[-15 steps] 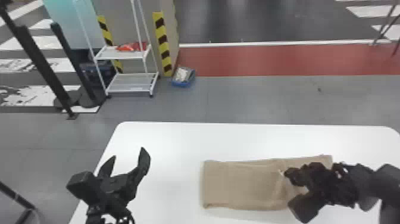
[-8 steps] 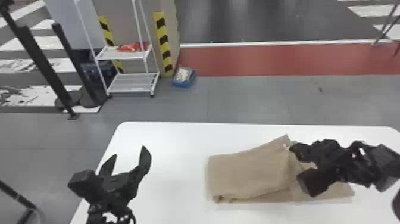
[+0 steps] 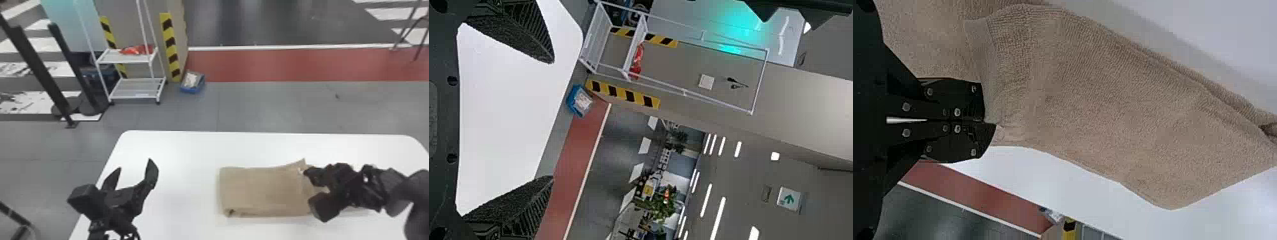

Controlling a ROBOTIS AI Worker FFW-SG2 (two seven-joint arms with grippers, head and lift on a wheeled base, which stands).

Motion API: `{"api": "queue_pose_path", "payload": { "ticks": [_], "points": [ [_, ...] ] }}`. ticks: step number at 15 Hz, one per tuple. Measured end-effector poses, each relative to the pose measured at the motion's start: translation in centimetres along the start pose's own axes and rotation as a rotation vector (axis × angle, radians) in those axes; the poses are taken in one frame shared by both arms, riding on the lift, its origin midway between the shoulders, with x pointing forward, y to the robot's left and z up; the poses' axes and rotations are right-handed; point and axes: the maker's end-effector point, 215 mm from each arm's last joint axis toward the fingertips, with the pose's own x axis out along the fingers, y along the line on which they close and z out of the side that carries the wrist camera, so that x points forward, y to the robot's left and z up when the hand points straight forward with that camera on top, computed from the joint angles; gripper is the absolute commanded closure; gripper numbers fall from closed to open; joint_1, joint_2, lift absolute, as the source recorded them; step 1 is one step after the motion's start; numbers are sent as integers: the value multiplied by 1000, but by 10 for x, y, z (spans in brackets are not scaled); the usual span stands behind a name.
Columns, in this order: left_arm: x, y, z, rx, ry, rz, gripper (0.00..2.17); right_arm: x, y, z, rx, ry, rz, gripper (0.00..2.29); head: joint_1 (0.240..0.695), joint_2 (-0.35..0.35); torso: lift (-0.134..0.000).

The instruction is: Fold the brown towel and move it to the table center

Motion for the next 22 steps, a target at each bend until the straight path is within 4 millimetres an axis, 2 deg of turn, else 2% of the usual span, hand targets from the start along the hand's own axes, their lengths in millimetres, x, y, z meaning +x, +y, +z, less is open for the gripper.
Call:
{"api": "queue_pose_path", "payload": {
  "ticks": [2, 4, 5, 7, 8, 11, 12, 14, 16, 18, 19, 20, 22],
  "points": [
    [0, 0, 0, 1, 0, -1, 46, -24, -13, -24, 3, 27, -37, 1450, 695, 66, 0],
    [0, -1, 0, 2, 1, -5, 46, -37, -2, -50, 13, 61, -31, 1450, 695, 36, 0],
    [0, -2, 0, 1, 1, -9, 46, -34, 12, -55, 23, 69, -13, 1450, 695, 25, 0],
    [0, -5, -1, 2, 2, -16, 46, -21, 40, -51, 40, 66, 36, 1450, 695, 7, 0],
    [0, -6, -1, 2, 2, -18, 46, -16, 45, -49, 46, 65, 46, 1450, 695, 7, 0],
    [-1, -9, -3, 5, 6, -22, 46, -10, 36, -53, 67, 74, 33, 1450, 695, 6, 0],
    [-1, -9, -4, 7, 7, -23, 46, -15, 30, -57, 74, 78, 16, 1450, 695, 3, 0],
    [-1, -9, -5, 8, 10, -23, 49, -40, 23, -78, 83, 102, -23, 1447, 695, -11, 0],
    [0, -10, -7, 8, 13, -26, 49, -54, 42, -96, 88, 128, -11, 1433, 695, -41, 0],
    [2, -15, -9, 8, 17, -36, 49, -46, 70, -101, 108, 139, 27, 1433, 695, -73, 0],
    [2, -18, -10, 9, 18, -40, 49, -40, 77, -100, 113, 141, 36, 1433, 695, -78, 0],
    [2, -19, -11, 9, 20, -43, 49, -32, 80, -98, 116, 140, 46, 1433, 695, -79, 0],
    [2, -20, -12, 10, 21, -44, 49, -26, 74, -91, 121, 132, 41, 1433, 695, -69, 0]
  ]
}}
